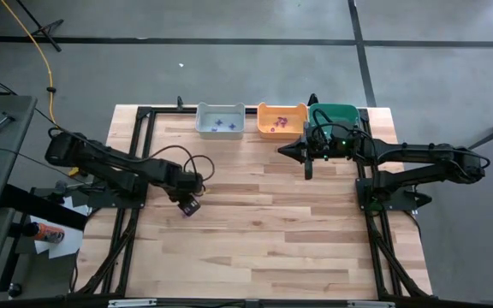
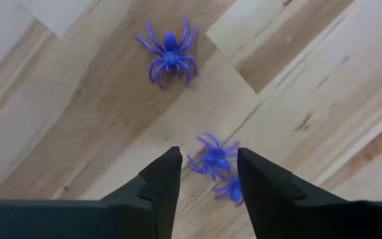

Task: Sort Halloween decoration
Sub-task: Put the purple spider toy into the gray bin

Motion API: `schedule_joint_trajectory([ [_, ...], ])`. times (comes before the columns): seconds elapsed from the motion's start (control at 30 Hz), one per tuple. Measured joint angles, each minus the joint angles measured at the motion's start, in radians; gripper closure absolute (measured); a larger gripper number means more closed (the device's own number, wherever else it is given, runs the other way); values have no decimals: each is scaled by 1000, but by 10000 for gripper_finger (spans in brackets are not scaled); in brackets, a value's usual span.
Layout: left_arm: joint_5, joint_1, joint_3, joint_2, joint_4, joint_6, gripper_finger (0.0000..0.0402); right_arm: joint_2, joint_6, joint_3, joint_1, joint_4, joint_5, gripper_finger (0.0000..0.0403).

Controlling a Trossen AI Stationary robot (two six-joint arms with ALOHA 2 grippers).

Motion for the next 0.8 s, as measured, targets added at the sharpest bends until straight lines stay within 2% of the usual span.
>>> schedule_joint_trajectory([
  [0.2,0,-15,0,42,7,-30,245,0,0,0,0,-2,0,402],
  [0.53,-16,-38,4,111,18,-32,248,0,0,0,0,-11,0,402],
  [0.63,-32,-32,3,111,15,-7,278,0,0,0,0,-11,0,402],
  [0.8,-30,1,2,105,-10,53,383,0,0,0,0,-12,0,402],
])
